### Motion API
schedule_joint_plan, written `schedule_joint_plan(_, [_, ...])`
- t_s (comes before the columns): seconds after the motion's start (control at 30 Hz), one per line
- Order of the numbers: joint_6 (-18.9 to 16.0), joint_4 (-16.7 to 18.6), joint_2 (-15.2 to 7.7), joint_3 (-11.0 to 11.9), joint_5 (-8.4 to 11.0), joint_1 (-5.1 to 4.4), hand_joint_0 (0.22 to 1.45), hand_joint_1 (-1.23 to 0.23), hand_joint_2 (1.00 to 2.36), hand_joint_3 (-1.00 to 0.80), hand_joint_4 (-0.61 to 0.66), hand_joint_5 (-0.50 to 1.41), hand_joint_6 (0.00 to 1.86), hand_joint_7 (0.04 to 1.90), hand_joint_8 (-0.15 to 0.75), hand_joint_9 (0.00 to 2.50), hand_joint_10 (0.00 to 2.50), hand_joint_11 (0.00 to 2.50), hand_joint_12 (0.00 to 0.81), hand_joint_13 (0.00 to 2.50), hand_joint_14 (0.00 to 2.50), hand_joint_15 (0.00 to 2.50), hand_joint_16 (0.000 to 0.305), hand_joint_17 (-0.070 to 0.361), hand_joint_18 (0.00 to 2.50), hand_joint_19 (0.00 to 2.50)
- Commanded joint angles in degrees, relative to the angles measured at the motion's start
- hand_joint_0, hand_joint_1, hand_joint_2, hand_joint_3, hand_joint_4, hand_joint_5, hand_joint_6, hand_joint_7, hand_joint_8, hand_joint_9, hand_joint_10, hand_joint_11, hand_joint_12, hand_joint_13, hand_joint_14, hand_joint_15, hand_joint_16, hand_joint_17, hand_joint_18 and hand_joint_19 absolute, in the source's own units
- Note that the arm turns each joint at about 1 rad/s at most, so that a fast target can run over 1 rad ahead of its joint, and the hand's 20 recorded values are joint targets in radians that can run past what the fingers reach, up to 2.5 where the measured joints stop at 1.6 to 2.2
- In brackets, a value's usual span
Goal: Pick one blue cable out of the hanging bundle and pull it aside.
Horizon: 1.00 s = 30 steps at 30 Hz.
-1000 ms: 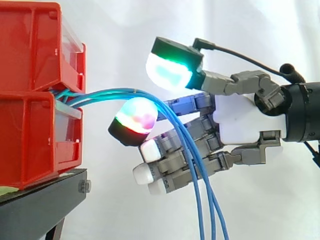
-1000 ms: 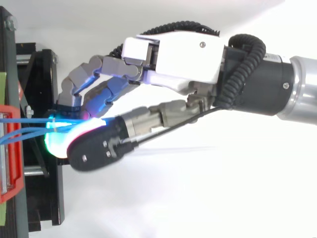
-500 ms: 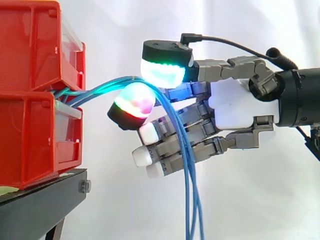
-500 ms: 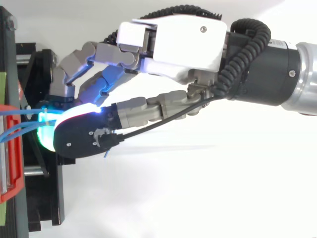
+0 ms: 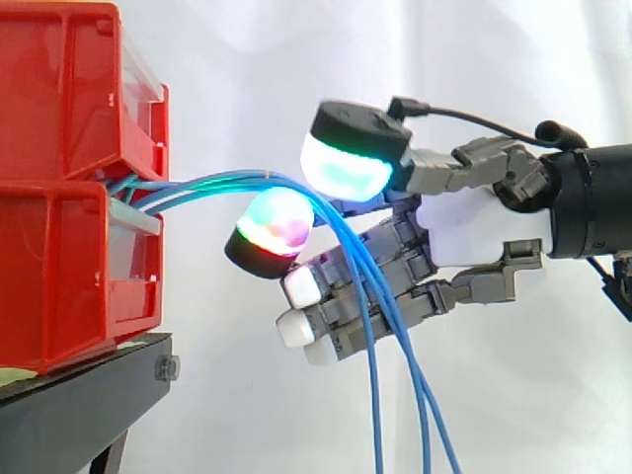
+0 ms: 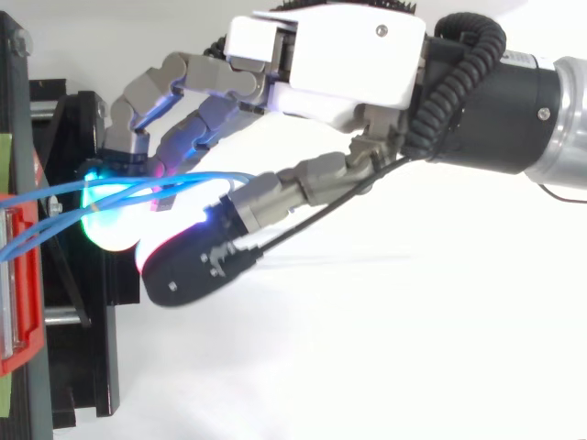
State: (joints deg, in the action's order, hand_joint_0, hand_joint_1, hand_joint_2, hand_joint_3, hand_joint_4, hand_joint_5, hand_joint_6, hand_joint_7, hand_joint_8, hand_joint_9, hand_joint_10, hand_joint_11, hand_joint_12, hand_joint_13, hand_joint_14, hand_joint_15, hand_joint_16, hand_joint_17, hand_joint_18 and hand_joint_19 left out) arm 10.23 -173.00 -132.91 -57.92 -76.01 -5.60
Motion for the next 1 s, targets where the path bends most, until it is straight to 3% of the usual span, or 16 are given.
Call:
schedule_joint_plan(0.0, [0.93, -0.76, 0.02, 0.08, -0.02, 0.24, 0.5, -0.54, 1.0, -0.5, 0.09, -0.15, 0.92, 0.75, 0.289, 0.84, 0.02, 0.54, 0.334, 0.68, 0.02, 0.41, 0.048, 0.108, 0.52, 0.32])
schedule_joint_plan(0.13, [1.55, -1.2, 0.02, 0.0, -0.02, 0.41, 0.57, -0.31, 1.0, -0.49, 0.06, -0.15, 0.9, 0.81, 0.277, 0.86, 0.02, 0.53, 0.321, 0.69, 0.02, 0.44, 0.046, 0.103, 0.49, 0.38])
schedule_joint_plan(0.47, [1.64, -1.2, 0.02, 0.35, -0.02, 0.59, 0.6, -0.64, 1.02, -0.06, 0.09, -0.16, 0.95, 0.78, 0.308, 0.82, 0.02, 0.57, 0.353, 0.71, 0.02, 0.44, 0.054, 0.12, 0.56, 0.36])
schedule_joint_plan(0.6, [1.81, -1.2, 0.02, 0.7, -0.02, 0.68, 0.63, -0.73, 1.02, -0.02, 0.01, -0.17, 0.97, 0.78, 0.297, 0.79, 0.02, 0.57, 0.349, 0.7, 0.02, 0.44, 0.053, 0.12, 0.55, 0.36])
schedule_joint_plan(0.7, [2.43, -1.2, 0.02, 0.96, -0.02, 0.76, 0.67, -0.8, 1.02, -0.04, -0.09, -0.19, 0.98, 0.84, 0.261, 0.75, 0.02, 0.58, 0.317, 0.66, 0.02, 0.45, 0.048, 0.108, 0.52, 0.36])
schedule_joint_plan(0.77, [2.78, -1.2, 0.02, 0.96, 0.07, 0.85, 0.7, -0.8, 1.02, -0.14, -0.06, -0.2, 0.98, 0.75, 0.247, 0.73, 0.02, 0.58, 0.313, 0.65, 0.02, 0.44, 0.048, 0.108, 0.52, 0.36])
schedule_joint_plan(0.8, [2.87, -1.2, 0.02, 0.88, 0.07, 0.85, 0.69, -0.84, 1.01, -0.32, 0.0, -0.2, 0.97, 0.76, 0.243, 0.73, 0.02, 0.57, 0.313, 0.65, 0.02, 0.44, 0.048, 0.108, 0.53, 0.36])
schedule_joint_plan(0.87, [3.22, -1.2, 0.02, 0.96, 0.07, 0.94, 0.63, -0.81, 1.0, -0.5, 0.07, -0.19, 0.97, 0.71, 0.245, 0.75, 0.02, 0.58, 0.311, 0.66, 0.02, 0.44, 0.048, 0.108, 0.54, 0.37])
schedule_joint_plan(0.97, [3.75, -1.2, 0.02, 0.88, 0.07, 1.03, 0.53, -0.66, 1.0, -0.5, 0.09, -0.19, 0.95, 0.7, 0.268, 0.78, 0.02, 0.58, 0.327, 0.68, 0.02, 0.45, 0.051, 0.114, 0.55, 0.38])
